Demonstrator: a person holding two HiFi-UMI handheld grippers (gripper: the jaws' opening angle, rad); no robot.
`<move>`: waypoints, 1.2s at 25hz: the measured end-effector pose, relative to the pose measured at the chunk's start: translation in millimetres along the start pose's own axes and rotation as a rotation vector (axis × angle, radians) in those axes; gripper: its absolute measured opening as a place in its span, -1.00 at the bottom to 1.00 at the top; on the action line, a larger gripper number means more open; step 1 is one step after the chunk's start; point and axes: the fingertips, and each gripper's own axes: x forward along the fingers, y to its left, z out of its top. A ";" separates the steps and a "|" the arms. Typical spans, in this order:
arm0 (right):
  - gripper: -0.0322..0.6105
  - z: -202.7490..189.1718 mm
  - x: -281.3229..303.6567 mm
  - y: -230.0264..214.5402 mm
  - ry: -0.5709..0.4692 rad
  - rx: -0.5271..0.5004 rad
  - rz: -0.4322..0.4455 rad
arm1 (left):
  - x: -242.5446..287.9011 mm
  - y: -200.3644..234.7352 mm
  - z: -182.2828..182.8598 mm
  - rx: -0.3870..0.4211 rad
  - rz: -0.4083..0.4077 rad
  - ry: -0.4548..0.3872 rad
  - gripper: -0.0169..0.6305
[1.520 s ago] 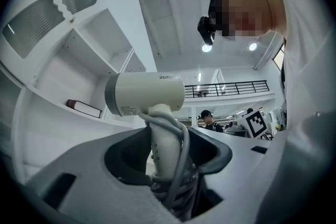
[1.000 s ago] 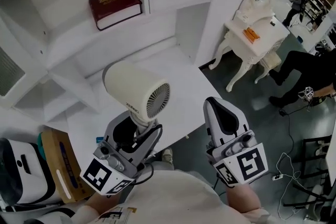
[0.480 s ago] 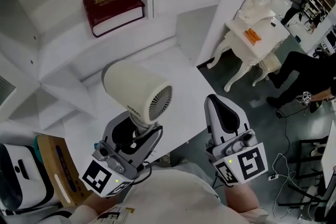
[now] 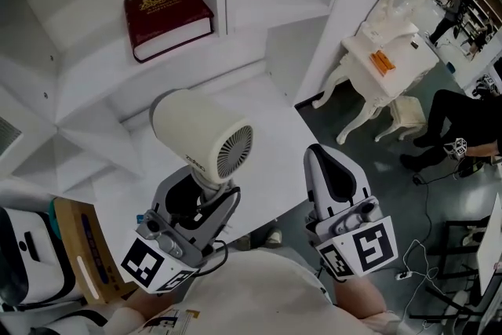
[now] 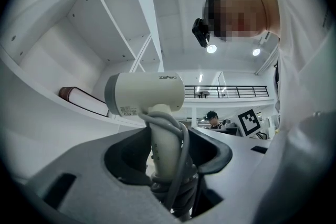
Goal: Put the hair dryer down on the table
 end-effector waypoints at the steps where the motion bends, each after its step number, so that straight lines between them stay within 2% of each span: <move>1: -0.83 -0.3 0.4 -2.3 0.001 0.002 0.006 | 1.7 -0.7 -0.5 0.003 0.006 0.002 -0.27; 6: -0.83 -4.4 4.0 -11.8 0.012 0.012 0.050 | 11.5 -6.2 -3.6 0.019 0.037 0.011 -0.27; 17: -0.83 -19.7 5.1 -27.0 0.035 0.067 0.100 | 24.1 -15.4 -20.6 0.000 0.071 0.052 -0.27; 24: -0.83 -34.9 2.3 -37.0 0.073 0.083 0.094 | 25.9 -13.3 -24.6 0.005 0.119 0.067 -0.27; 30: -0.83 -43.4 14.0 -47.7 0.083 0.055 0.073 | 33.2 6.7 -45.2 0.036 0.184 0.172 -0.27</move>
